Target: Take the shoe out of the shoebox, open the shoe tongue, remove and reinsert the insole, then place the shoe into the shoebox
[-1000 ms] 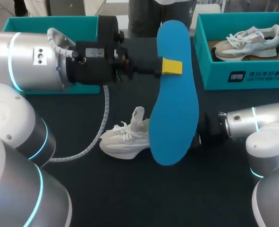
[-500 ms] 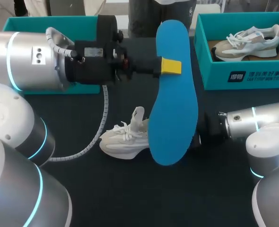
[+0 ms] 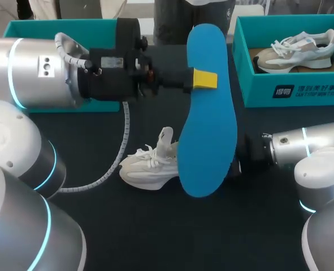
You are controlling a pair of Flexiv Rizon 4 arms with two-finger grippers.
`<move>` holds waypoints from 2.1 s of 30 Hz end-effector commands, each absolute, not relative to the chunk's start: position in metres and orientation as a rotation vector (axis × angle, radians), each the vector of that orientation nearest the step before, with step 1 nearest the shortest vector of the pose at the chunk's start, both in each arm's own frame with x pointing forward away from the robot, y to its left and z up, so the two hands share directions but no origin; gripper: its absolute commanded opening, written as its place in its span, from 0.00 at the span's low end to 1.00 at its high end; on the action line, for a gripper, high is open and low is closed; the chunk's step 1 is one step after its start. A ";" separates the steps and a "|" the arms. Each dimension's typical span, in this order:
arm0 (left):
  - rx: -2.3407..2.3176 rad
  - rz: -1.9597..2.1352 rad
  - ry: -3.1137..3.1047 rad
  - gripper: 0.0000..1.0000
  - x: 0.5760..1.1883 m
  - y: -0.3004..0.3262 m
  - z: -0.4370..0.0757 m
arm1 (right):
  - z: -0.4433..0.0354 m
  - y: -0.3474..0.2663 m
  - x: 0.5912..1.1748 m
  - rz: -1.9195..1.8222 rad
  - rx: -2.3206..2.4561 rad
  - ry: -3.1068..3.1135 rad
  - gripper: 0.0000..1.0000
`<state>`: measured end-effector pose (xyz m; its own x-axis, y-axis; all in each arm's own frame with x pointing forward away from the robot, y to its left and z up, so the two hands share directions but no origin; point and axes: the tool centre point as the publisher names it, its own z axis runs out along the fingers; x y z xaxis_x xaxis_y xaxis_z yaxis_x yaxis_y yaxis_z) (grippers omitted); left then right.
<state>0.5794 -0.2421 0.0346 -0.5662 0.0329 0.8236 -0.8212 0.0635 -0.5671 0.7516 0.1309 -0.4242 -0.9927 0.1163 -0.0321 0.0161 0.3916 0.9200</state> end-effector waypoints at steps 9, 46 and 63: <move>0.801 1.587 -1.657 0.00 0.576 -0.242 0.035 | -0.396 0.112 0.755 1.471 0.200 2.641 1.00; 0.801 1.587 -1.657 0.00 0.576 -0.242 0.035 | -0.303 0.089 0.747 0.463 0.194 3.019 1.00; 0.801 1.587 -1.657 0.00 0.576 -0.242 0.035 | -0.287 0.094 0.748 0.273 0.074 3.084 1.00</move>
